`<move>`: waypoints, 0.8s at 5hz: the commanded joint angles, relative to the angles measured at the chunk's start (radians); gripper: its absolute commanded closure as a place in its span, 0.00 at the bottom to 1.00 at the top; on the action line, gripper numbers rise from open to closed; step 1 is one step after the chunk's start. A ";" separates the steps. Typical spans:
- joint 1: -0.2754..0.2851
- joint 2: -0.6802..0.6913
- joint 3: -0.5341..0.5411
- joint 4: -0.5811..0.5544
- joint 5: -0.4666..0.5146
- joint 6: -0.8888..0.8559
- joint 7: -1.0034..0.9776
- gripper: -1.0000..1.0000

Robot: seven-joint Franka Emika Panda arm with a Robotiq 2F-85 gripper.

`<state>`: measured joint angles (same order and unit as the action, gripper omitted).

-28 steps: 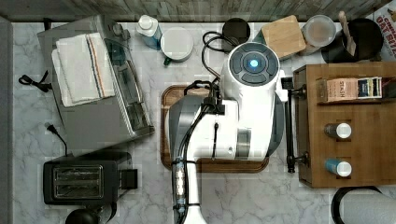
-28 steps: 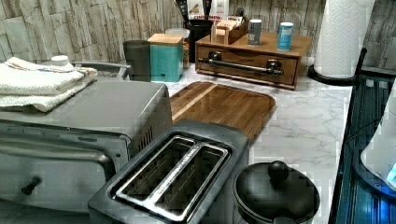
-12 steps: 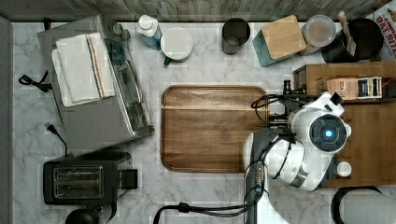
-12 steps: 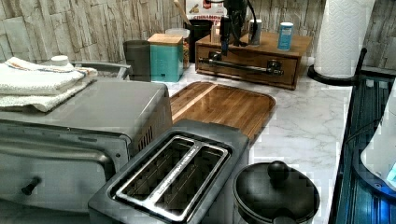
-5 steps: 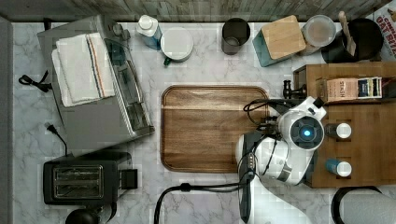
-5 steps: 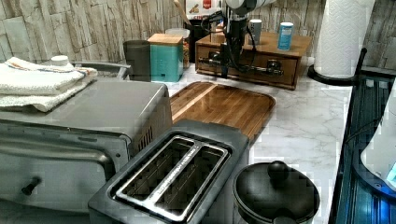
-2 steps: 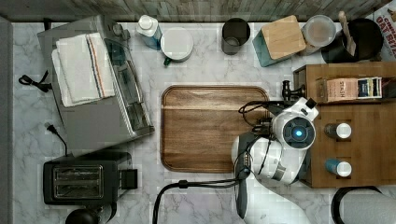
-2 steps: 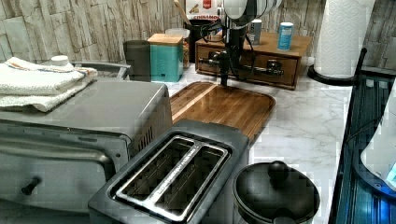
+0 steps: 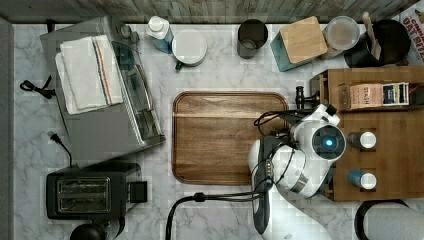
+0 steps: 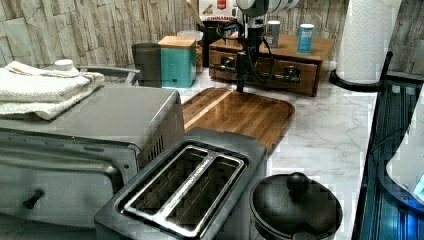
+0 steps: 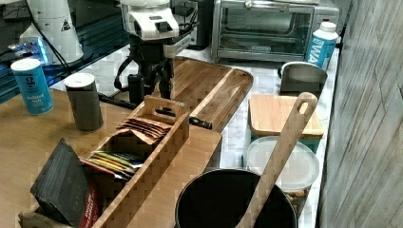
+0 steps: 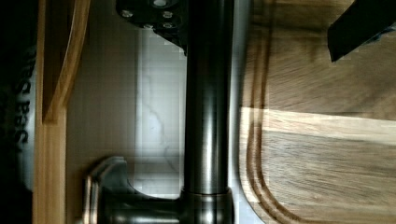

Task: Open the drawer.

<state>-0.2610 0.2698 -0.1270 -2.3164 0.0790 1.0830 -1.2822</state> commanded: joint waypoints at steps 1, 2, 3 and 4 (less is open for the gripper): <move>0.182 -0.112 0.086 -0.137 -0.020 -0.026 0.271 0.00; 0.229 -0.140 0.135 -0.182 -0.036 0.003 0.376 0.00; 0.231 -0.168 0.200 -0.202 0.053 -0.021 0.306 0.00; 0.237 -0.207 0.244 -0.205 0.090 -0.058 0.288 0.00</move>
<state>-0.1310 0.1552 -0.0200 -2.4453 0.0851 1.0752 -0.9658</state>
